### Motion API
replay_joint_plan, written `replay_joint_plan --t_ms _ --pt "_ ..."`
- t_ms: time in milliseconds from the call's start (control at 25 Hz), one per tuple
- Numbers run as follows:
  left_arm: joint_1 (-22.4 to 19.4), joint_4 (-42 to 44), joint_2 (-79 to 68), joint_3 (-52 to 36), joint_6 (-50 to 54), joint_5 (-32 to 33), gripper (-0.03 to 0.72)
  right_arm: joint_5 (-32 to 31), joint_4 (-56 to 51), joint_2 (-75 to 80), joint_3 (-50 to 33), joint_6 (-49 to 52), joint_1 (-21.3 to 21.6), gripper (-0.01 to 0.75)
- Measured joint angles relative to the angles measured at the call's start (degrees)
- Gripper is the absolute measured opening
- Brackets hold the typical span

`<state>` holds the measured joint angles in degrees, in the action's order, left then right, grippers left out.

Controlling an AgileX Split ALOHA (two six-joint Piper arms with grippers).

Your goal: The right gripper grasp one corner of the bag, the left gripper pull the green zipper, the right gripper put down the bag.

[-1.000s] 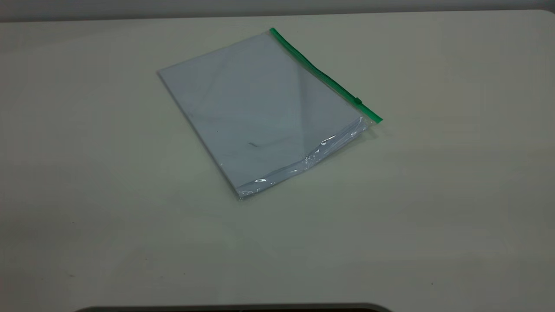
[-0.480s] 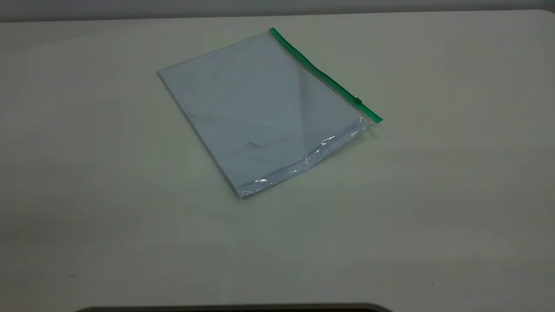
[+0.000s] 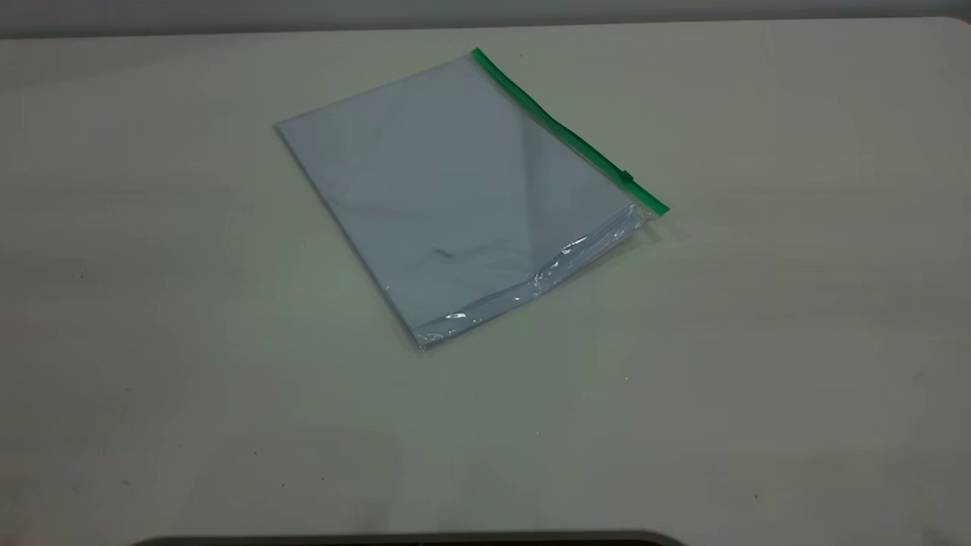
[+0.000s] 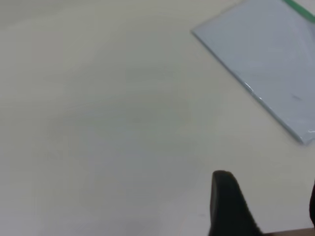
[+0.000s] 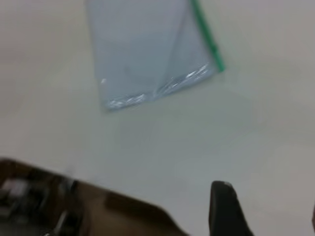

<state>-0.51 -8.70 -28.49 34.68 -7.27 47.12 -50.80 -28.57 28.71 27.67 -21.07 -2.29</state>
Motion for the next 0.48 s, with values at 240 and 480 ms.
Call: replay_joint_plan --t_ms 240,480 --pt "0.0 -10.91 -19.84 6.17 -15.98 -5.62 0.482 10.76 -21.07 21.35 0.0 -21.57 0.0 0.511" --pt "0.0 -22.69 -33.78 10.9 -28.62 -8.52 0.497 15.38 -51.63 44.82 0.0 -50.0 -0.05 0.512"
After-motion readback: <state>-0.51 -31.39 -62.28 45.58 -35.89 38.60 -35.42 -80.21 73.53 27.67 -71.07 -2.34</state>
